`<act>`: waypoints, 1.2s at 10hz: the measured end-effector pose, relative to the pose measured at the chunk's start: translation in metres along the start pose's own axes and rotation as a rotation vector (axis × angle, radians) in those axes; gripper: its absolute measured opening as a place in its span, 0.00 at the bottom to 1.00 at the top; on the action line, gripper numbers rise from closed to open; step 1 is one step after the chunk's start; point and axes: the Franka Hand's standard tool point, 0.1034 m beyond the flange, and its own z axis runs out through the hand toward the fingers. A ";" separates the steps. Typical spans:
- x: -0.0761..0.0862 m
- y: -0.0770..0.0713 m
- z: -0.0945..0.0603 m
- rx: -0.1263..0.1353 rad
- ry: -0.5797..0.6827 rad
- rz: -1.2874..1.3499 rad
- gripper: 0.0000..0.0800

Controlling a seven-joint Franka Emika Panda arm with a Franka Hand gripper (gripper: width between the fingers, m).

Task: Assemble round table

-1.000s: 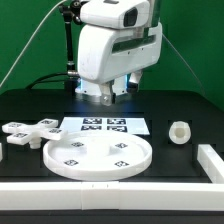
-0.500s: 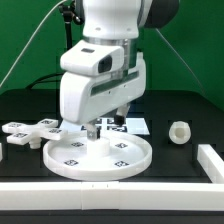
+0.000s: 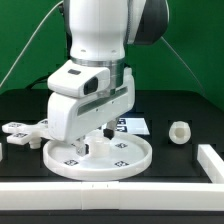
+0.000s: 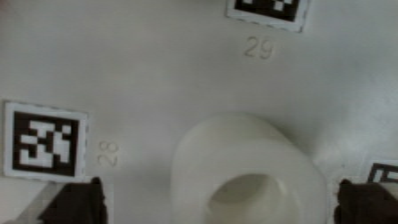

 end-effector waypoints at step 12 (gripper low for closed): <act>0.022 -0.008 0.002 -0.004 0.010 0.017 0.51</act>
Offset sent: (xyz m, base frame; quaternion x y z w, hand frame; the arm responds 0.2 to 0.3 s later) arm -0.0002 0.0079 0.0067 -0.0028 0.0071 0.0205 0.9998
